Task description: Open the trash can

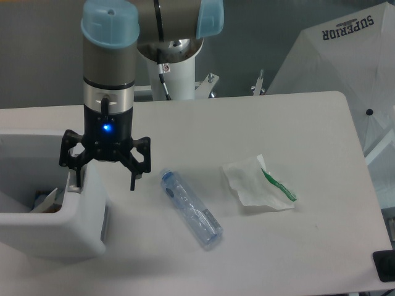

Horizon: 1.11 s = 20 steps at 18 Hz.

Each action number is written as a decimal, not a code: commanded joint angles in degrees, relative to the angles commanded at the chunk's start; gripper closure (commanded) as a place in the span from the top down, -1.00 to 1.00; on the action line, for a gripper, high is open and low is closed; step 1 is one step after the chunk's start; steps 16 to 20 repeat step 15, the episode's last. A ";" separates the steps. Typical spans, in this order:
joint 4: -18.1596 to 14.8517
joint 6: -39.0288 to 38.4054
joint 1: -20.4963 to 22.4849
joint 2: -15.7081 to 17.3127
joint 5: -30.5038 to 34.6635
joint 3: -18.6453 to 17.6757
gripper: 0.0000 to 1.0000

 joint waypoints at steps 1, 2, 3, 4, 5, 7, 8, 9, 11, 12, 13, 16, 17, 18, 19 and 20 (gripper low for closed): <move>0.00 0.17 0.18 0.53 0.09 0.09 1.00; 0.00 0.18 1.14 1.14 0.09 0.44 1.00; 0.00 0.18 2.54 1.41 0.26 0.79 1.00; -0.09 0.18 4.03 1.76 0.44 1.23 1.00; 0.43 0.35 5.52 2.02 0.88 1.32 1.00; 0.35 2.80 8.34 2.20 3.07 1.23 1.00; 0.26 5.42 9.40 2.20 3.86 1.14 1.00; 0.18 8.41 10.36 2.20 4.56 1.14 1.00; -0.52 13.95 12.04 1.85 6.50 0.88 1.00; -0.70 16.15 13.09 1.68 7.55 0.79 1.00; -0.79 17.83 13.97 1.50 8.34 0.62 1.00; -0.70 19.51 14.94 1.32 8.96 0.35 1.00; -0.70 19.51 14.94 1.32 8.96 0.35 1.00; -0.70 19.51 14.94 1.32 8.96 0.35 1.00; -0.70 19.51 14.94 1.32 8.96 0.35 1.00; -0.70 19.51 14.94 1.32 8.96 0.35 1.00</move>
